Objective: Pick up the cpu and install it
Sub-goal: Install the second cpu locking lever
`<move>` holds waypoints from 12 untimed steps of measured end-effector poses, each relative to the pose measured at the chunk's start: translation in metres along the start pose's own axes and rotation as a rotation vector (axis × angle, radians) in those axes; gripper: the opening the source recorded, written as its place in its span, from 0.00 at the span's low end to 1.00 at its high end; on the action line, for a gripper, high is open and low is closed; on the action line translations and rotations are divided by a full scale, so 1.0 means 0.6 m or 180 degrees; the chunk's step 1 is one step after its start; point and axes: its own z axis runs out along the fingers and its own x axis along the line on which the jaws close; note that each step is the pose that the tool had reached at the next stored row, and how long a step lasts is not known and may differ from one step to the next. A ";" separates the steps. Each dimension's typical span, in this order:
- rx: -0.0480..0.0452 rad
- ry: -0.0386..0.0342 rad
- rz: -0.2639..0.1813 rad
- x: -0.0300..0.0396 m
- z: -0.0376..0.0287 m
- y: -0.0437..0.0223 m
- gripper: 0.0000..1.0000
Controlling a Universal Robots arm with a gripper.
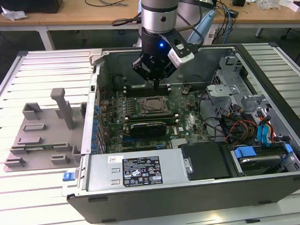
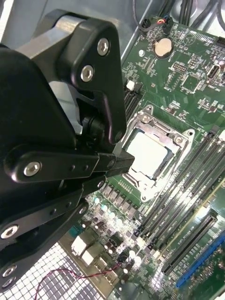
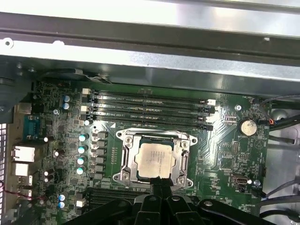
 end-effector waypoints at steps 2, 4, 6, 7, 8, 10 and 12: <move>-0.0001 0.0000 0.0001 0.001 0.001 -0.015 0.11; -0.0002 0.0000 0.0001 0.002 0.001 -0.021 0.11; -0.0003 -0.0001 0.0001 0.002 0.001 -0.027 0.11; -0.0003 -0.0001 0.0001 0.003 0.001 -0.030 0.11; -0.0003 -0.0001 0.0001 0.003 0.001 -0.032 0.11; -0.0003 -0.0001 0.0001 0.004 0.001 -0.044 0.11; -0.0003 -0.0001 0.0001 0.005 0.002 -0.050 0.11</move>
